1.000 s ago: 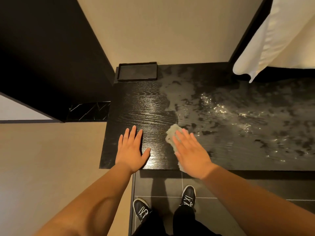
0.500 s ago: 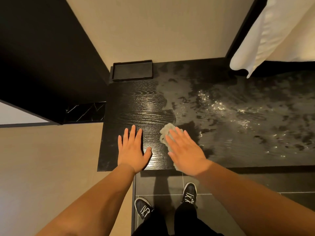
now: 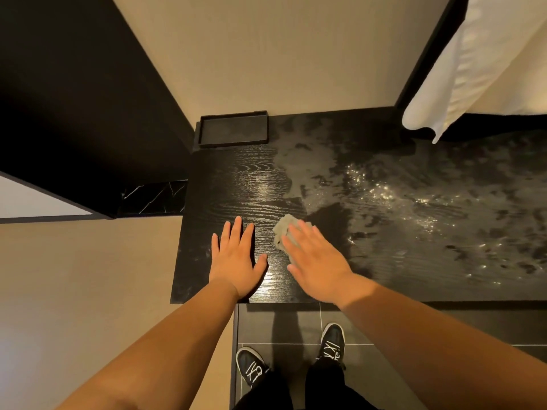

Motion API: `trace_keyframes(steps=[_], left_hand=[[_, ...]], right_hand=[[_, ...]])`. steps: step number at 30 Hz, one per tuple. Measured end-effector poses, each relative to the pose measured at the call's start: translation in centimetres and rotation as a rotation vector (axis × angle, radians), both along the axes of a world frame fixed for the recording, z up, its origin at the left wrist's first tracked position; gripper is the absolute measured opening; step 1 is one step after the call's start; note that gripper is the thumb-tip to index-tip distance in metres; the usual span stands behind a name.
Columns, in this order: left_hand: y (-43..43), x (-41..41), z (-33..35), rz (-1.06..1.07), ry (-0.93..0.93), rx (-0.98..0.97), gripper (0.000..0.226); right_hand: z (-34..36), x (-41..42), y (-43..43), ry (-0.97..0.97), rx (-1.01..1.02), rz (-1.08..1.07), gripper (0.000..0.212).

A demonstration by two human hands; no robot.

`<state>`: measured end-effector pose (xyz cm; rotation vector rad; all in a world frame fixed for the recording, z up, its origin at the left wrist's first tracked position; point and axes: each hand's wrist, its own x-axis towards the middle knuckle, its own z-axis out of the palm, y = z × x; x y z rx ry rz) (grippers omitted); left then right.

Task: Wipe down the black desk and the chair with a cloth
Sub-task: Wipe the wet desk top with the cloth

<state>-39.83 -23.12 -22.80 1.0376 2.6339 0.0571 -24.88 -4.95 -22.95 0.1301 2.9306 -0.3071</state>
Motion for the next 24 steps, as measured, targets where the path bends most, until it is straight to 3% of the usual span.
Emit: trace_keyframes(steps=[4, 12, 17, 21, 24], left_hand=[[0.9, -0.7, 0.4, -0.01, -0.031, 0.012, 0.08], [2.3, -1.2, 0.1, 0.004, -0.024, 0.017, 0.078], [3.8, -2.8, 0.0, -0.021, -0.013, 0.048, 0.072], [6.3, -4.7, 0.1, 0.011, -0.034, 0.081, 0.062], [7.7, -6.1, 0.0, 0.035, -0.016, 0.088, 0.061]], right_hand=[[-0.4, -1.3, 3.4, -0.004, -0.03, 0.023, 0.066], [0.5, -3.5, 8.7, -0.038, 0.011, -0.413, 0.063], [-0.2, -3.7, 2.9, 0.022, -0.021, -0.114, 0.063], [-1.3, -4.9, 4.2, 0.054, -0.013, 0.057, 0.056], [-1.3, -6.0, 7.9, 0.046, 0.061, -0.023, 0.056]])
